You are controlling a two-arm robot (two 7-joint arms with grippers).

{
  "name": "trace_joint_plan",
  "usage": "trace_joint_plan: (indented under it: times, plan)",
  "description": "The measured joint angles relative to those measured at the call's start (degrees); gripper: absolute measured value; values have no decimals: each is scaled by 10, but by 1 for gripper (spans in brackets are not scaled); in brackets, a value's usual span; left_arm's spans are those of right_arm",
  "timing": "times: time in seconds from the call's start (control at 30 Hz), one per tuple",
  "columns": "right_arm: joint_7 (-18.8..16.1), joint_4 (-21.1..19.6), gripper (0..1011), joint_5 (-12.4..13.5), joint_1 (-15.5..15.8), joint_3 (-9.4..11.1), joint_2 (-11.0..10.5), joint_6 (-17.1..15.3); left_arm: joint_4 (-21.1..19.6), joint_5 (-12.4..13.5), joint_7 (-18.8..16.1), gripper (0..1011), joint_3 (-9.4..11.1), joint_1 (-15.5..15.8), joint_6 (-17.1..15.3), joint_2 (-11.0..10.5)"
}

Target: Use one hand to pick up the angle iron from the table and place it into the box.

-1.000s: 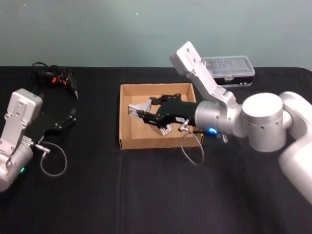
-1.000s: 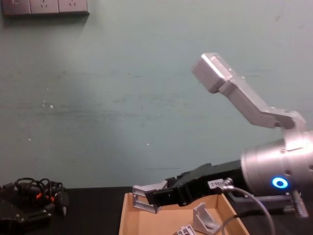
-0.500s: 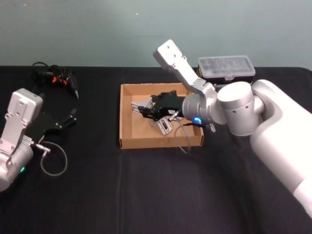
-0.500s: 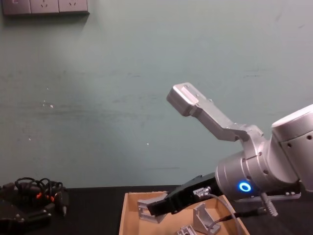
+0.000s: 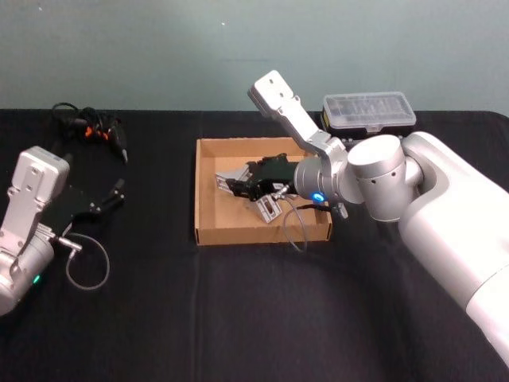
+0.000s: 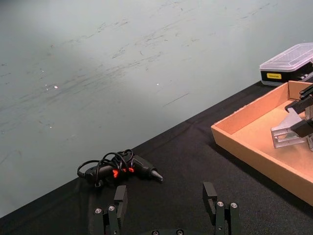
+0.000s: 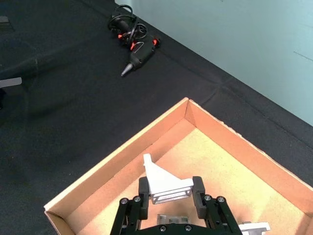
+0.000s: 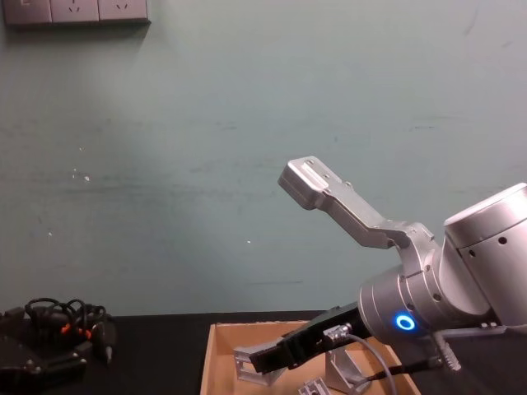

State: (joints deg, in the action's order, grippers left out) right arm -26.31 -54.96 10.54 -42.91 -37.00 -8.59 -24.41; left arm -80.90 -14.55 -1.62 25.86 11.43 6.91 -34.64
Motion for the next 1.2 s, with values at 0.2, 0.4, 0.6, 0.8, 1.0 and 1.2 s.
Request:
trace_joint_plan:
  times: [0.2,0.4,0.6,0.8,1.0,1.2]
  plan:
    - [0,-3,658,0,1,-1,-1,0,0,0,0,1011,0,0,0,0]
    - [1,-4,827,0,1,-1,-1,0,0,0,0,1011,0,0,0,0]
    - [1,-5,990,0,1,-1,-2,0,0,0,0,1011,0,0,0,0]
    - [2,-6,1003,-1,2,-2,-2,0,0,0,0,1011,0,0,0,0]
    - [5,-76,1003,-1,38,16,-25,6,0,0,0,1012,0,0,0,0]
    - [15,-186,1003,12,111,52,-66,28,0,0,0,1012,0,0,0,0]
